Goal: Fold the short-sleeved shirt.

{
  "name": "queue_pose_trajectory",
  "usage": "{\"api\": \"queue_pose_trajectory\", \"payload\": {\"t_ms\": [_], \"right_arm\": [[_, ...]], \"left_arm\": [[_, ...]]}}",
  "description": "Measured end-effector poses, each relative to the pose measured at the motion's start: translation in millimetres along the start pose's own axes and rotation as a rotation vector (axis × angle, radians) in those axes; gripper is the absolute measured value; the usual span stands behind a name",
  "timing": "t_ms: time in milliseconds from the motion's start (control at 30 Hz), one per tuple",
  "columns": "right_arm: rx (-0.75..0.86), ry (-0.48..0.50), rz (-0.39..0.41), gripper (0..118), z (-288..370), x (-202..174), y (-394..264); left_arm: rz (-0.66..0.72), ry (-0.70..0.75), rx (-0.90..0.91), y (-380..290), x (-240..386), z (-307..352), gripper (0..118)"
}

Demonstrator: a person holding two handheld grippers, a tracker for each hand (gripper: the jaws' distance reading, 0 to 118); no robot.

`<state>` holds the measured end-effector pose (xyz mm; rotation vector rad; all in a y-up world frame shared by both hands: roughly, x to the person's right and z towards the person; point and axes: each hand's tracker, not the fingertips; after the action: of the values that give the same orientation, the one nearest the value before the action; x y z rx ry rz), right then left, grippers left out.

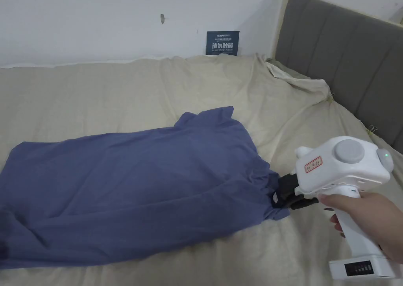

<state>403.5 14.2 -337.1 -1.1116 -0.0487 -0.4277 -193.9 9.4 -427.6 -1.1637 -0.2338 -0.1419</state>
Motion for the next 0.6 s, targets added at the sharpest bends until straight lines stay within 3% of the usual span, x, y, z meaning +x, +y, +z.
{"api": "queue_pose_trajectory", "payload": {"t_ms": [133, 367, 600], "right_arm": [[0.053, 0.125, -0.094, 7, 35.8, 3.1, 5.3], [0.111, 0.171, -0.045, 7, 104.2, -5.8, 5.7], [0.069, 0.147, -0.012, 7, 149.1, 15.7, -44.0]], "left_arm": [[0.046, -0.069, 0.156, 20.3, -15.2, 34.5, 10], [0.060, -0.117, 0.160, 33.4, -26.9, 87.0, 10], [0.018, -0.153, 0.100, -27.5, -31.6, 121.8, 10]]}}
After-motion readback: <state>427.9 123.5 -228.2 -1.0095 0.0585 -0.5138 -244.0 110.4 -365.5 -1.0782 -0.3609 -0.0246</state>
